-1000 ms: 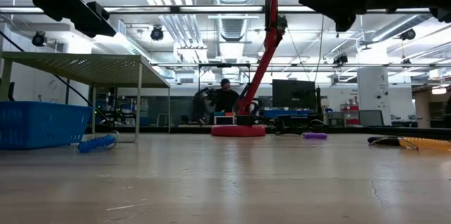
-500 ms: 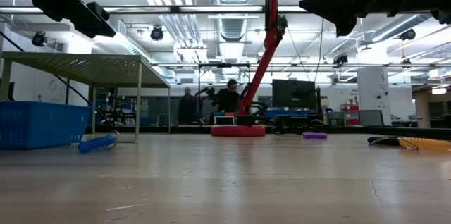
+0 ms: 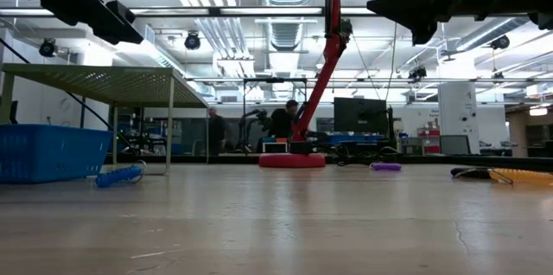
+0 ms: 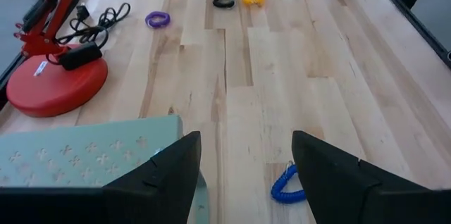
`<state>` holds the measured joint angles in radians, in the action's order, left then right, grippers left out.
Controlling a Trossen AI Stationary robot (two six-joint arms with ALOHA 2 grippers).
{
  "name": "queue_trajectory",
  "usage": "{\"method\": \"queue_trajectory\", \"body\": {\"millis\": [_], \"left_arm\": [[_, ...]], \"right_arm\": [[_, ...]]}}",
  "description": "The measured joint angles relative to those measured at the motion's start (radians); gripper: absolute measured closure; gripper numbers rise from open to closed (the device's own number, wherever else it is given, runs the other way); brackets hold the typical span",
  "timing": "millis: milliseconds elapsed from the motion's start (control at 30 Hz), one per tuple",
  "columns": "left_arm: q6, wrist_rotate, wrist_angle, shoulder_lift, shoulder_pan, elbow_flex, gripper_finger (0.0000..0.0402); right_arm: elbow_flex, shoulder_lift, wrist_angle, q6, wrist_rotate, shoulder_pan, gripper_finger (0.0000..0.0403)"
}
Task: Pick & Place Office Desk Supplies
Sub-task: Put the blue spring rubber band into the blue bin
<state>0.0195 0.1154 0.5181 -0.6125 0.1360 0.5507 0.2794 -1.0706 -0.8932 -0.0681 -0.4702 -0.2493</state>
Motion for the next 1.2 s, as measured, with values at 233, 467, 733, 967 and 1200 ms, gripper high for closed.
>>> {"method": "queue_trajectory", "body": {"millis": [233,467,733,967,1200], "left_arm": [[0.084,-0.001,-0.159,-0.007,0.0,0.0,0.0171],[0.142,-0.003,-0.229,-0.01,0.008,0.017,0.0171],[0.15,0.068,-0.185,-0.203,0.087,0.053,0.0171],[0.259,0.068,-0.095,-0.468,0.156,0.172,0.0171],[0.356,0.067,0.009,-0.698,0.249,0.298,0.0171]], "right_arm": [[0.0,0.0,0.0,-0.002,0.0,0.0,0.0218],[-0.001,0.0,0.0,-0.002,0.0,0.0,0.0218],[-0.001,0.0,0.0,-0.001,0.001,0.0,0.0218],[-0.001,0.0,0.0,-0.001,0.001,0.0,0.0218],[-0.001,0.0,0.0,0.0,0.001,0.0,0.0218]]}}
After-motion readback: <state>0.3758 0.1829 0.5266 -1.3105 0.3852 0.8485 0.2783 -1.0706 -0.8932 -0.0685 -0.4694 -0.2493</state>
